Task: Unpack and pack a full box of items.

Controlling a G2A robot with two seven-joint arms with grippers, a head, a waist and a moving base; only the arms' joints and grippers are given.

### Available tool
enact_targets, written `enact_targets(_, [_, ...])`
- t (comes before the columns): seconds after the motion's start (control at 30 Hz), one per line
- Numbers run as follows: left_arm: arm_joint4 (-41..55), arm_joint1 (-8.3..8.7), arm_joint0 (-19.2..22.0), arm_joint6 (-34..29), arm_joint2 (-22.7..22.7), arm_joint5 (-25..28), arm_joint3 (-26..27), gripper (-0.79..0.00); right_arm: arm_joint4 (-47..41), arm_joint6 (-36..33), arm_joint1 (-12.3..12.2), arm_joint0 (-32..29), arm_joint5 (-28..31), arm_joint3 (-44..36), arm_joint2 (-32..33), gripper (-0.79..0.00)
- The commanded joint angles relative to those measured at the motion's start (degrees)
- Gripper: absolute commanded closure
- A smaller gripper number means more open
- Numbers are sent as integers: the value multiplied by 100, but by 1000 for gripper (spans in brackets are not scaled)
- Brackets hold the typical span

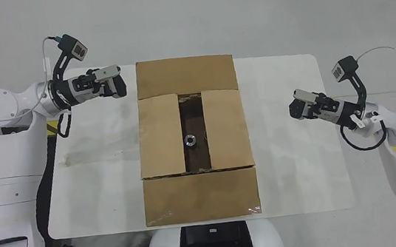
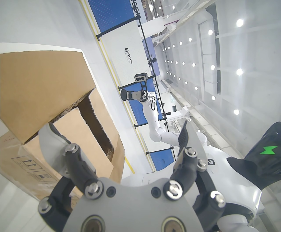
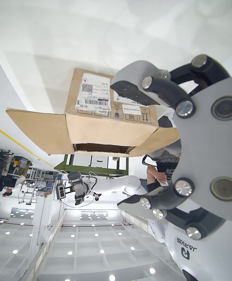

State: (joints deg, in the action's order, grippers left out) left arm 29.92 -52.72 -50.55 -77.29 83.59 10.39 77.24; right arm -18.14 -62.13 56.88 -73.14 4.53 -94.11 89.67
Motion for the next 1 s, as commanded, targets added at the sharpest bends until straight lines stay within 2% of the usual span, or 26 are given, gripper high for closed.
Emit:
enact_targets(0.0, [0,0,0,1,0,0,0,-785,0,0,0,0,0,0,0,-785])
enact_targets(0.47, [0,0,0,1,0,0,0,-785,-44,150,-2,-92,-128,28,5,-785])
enact_targets(0.8, [0,0,0,1,0,0,0,-785,-213,-693,-95,-528,-669,-110,85,-785])
enact_targets(0.97, [0,0,0,1,0,0,0,-785,-237,-790,-121,-896,-704,-455,82,-785])
